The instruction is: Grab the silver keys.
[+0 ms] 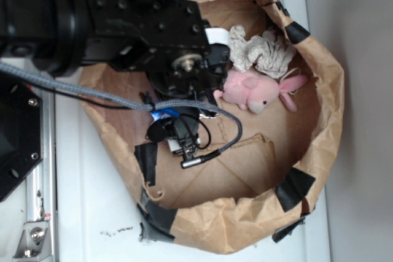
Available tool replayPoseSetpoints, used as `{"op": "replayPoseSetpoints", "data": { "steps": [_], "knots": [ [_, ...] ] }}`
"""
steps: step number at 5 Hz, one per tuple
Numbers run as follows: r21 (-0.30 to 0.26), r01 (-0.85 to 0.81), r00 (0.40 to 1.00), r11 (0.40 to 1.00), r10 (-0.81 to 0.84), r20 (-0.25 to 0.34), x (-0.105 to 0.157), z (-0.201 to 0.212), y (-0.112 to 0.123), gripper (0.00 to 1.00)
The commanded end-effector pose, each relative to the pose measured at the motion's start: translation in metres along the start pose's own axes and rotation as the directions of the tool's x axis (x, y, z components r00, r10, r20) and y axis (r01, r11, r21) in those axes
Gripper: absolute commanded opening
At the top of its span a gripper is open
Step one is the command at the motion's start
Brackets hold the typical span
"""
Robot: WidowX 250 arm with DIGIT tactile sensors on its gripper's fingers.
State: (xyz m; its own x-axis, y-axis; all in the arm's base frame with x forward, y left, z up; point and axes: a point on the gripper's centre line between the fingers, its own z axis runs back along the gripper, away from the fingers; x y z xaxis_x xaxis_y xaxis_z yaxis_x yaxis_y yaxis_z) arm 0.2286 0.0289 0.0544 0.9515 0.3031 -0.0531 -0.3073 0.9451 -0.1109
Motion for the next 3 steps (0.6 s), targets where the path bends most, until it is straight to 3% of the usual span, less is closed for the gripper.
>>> {"op": "replayPoseSetpoints", "data": {
  "steps": [1, 2, 3],
  "knots": [
    [0.003, 0.002, 0.998, 1.000, -0.002, 0.056, 0.005, 0.013, -0.001, 1.00],
    [0.004, -0.018, 0.999, 1.000, 0.018, 0.042, 0.008, 0.008, -0.007, 0.00],
    [0.009, -0.017, 0.999, 1.000, 0.016, 0.049, 0.012, 0.003, -0.012, 0.00]
  ]
}}
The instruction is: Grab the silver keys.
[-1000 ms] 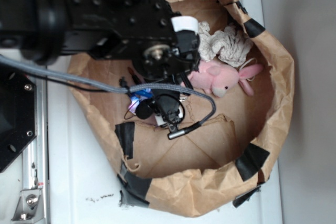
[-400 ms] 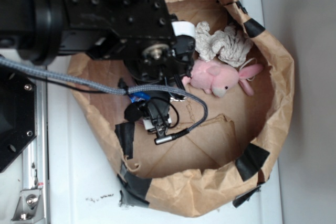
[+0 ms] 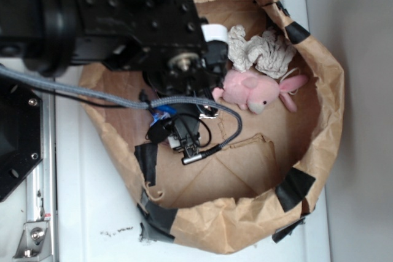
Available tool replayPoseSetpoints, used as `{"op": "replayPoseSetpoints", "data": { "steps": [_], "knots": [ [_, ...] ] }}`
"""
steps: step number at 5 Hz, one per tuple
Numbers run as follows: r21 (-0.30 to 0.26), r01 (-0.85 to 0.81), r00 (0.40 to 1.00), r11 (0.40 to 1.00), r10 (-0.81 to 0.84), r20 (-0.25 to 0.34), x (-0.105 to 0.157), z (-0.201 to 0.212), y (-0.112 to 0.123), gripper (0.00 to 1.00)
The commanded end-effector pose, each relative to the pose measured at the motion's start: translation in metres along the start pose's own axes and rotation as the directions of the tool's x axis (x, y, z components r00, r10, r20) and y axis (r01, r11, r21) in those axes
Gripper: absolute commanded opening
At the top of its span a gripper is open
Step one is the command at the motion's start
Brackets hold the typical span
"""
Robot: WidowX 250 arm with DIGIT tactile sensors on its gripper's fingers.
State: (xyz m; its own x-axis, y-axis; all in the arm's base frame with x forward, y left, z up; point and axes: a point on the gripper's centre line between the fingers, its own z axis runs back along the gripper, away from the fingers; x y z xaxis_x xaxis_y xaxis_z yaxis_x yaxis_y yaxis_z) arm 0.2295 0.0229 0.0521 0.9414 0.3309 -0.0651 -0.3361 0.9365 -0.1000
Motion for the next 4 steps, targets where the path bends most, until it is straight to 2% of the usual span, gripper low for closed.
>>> {"op": "replayPoseSetpoints", "data": {
  "steps": [1, 2, 4],
  "knots": [
    [0.027, 0.017, 0.997, 1.000, -0.019, 0.073, 0.024, -0.011, -0.011, 0.00],
    [0.028, 0.029, 0.997, 0.999, -0.031, 0.074, 0.027, -0.013, -0.013, 0.00],
    [-0.004, 0.055, 0.995, 0.998, -0.054, 0.078, 0.020, 0.003, -0.015, 0.00]
  ]
}}
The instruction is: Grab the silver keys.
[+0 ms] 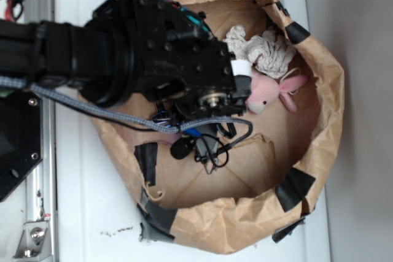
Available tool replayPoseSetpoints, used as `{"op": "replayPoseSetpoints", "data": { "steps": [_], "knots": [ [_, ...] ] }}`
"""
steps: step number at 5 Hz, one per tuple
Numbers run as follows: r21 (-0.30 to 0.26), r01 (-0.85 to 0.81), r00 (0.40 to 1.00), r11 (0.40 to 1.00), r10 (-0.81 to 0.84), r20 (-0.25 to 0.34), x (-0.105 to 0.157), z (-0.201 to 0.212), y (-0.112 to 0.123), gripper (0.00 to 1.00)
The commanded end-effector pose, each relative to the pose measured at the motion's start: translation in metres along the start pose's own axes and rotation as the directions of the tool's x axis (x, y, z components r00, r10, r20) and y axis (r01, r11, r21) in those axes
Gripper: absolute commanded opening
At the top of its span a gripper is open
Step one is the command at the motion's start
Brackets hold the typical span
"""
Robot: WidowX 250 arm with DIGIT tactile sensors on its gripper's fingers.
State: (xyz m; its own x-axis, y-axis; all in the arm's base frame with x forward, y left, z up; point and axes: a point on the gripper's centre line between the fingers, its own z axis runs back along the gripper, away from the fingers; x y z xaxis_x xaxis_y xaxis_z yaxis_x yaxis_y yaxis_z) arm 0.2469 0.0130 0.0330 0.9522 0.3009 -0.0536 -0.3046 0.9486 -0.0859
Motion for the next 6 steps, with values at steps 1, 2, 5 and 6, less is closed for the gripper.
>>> {"op": "replayPoseSetpoints", "data": {
  "steps": [1, 2, 5, 6],
  "knots": [
    [-0.017, 0.022, 0.997, 1.000, -0.021, 0.078, 0.004, 0.027, 0.000, 0.00],
    [-0.012, 0.014, 0.993, 1.000, -0.012, 0.115, 0.005, 0.040, -0.001, 0.00],
    [-0.276, 0.001, 0.982, 0.961, 0.051, 0.181, -0.011, 0.119, 0.012, 0.00],
    [-0.169, -0.015, 0.973, 0.985, 0.053, 0.225, -0.008, 0.105, 0.002, 0.00]
  ]
}}
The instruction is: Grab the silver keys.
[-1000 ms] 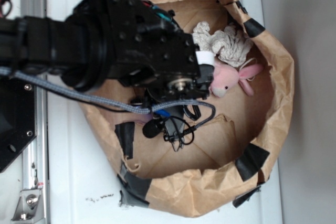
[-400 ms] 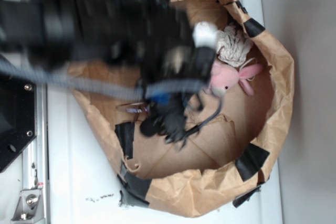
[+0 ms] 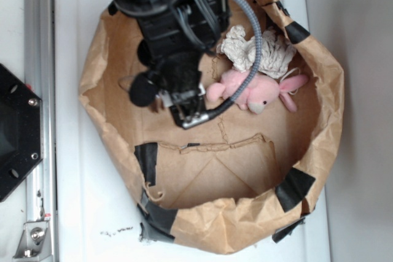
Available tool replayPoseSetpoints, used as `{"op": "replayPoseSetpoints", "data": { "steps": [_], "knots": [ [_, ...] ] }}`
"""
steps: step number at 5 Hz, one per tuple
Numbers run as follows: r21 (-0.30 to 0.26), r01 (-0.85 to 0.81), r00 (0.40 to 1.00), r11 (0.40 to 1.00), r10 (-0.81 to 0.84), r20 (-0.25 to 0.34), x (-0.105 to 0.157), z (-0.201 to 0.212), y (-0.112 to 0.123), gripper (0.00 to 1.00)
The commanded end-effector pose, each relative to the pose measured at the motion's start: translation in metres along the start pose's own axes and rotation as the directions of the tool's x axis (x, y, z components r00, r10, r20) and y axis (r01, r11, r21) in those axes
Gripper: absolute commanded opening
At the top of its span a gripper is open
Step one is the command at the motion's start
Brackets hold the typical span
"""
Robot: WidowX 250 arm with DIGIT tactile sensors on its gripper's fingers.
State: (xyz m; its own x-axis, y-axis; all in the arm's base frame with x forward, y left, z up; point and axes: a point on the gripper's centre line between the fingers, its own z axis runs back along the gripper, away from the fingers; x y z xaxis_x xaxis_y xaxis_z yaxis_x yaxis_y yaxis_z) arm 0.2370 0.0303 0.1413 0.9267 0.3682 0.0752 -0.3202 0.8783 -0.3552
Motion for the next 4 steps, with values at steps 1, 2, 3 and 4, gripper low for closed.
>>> {"op": "replayPoseSetpoints", "data": {
  "steps": [1, 2, 3, 4],
  "knots": [
    [0.289, 0.027, 0.986, 0.957, -0.074, 0.152, 0.004, -0.028, -0.030, 0.00],
    [0.354, 0.076, 0.992, 0.932, -0.108, 0.070, 0.004, -0.045, -0.057, 0.00],
    [0.337, 0.062, 0.995, 0.939, -0.083, 0.050, 0.013, -0.050, -0.073, 0.00],
    [0.343, 0.045, 0.997, 0.938, -0.065, 0.045, 0.019, -0.052, -0.074, 0.00]
  ]
}}
